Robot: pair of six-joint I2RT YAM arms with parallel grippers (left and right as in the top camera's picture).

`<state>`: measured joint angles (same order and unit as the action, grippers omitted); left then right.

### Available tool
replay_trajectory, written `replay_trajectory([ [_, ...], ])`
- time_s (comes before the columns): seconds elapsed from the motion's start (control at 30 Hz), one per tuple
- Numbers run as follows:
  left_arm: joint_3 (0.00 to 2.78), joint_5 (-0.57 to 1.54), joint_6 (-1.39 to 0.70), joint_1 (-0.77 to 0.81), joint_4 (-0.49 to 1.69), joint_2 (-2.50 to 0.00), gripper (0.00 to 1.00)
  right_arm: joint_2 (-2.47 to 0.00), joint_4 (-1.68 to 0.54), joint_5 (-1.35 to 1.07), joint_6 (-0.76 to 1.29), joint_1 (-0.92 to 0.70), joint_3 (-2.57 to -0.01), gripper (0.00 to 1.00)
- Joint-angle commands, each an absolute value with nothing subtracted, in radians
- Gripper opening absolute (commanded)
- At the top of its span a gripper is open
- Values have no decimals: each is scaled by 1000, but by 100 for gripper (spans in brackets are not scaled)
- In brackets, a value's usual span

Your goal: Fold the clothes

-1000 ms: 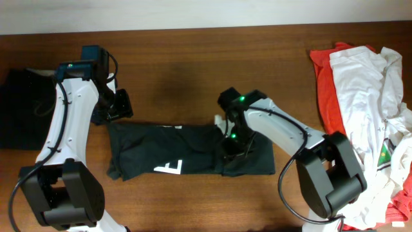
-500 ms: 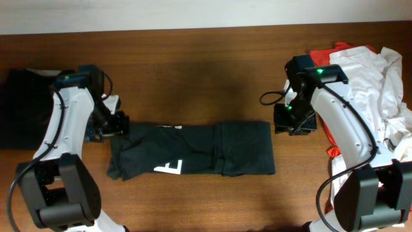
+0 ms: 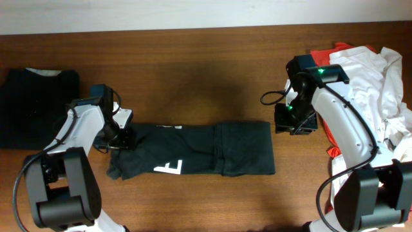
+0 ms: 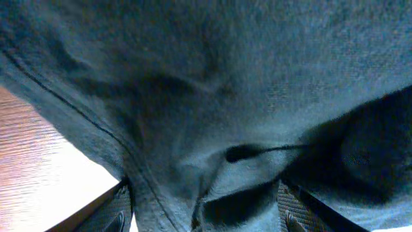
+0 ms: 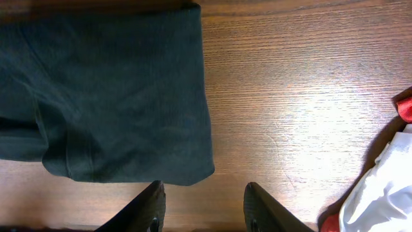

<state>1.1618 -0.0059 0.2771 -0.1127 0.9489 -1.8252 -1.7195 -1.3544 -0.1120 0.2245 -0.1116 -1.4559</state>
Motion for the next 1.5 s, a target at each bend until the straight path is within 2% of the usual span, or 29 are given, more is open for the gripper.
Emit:
replay_trajectory([
  [0.0,1155,-22,300,-112,958,-1825,72,-1718,-1355,-92,215,-109,-1462,44],
  [0.07,1162,-24,300,-112,973,-1823,75,-1718,-1357,-89,215,-109,-1462,47],
  [0.3,1190,-98,198,-114,995,-1822,79,-1718,-1381,-13,218,-109,-1462,47],
  [0.53,1170,28,192,-114,928,-1823,80,-1718,-1385,-13,218,-109,-1462,48],
  [0.87,940,173,192,-114,728,-1823,79,-1718,-1400,-14,219,-109,-1462,48],
  [0.9,925,181,192,-114,715,-1823,73,-1718,-1400,-14,219,-109,-1462,48],
  [1.03,908,264,192,-114,706,-1823,40,-1718,-1400,-14,219,-109,-1462,48],
  [1.17,914,266,192,-116,696,-1823,18,-1718,-1400,-14,219,-109,-1462,48],
  [1.23,934,266,189,-125,696,-1822,13,-1718,-1400,-14,219,-109,-1462,48],
  [1.47,1159,80,58,-268,851,-1822,11,-1718,-1411,-14,218,-109,-1462,48],
])
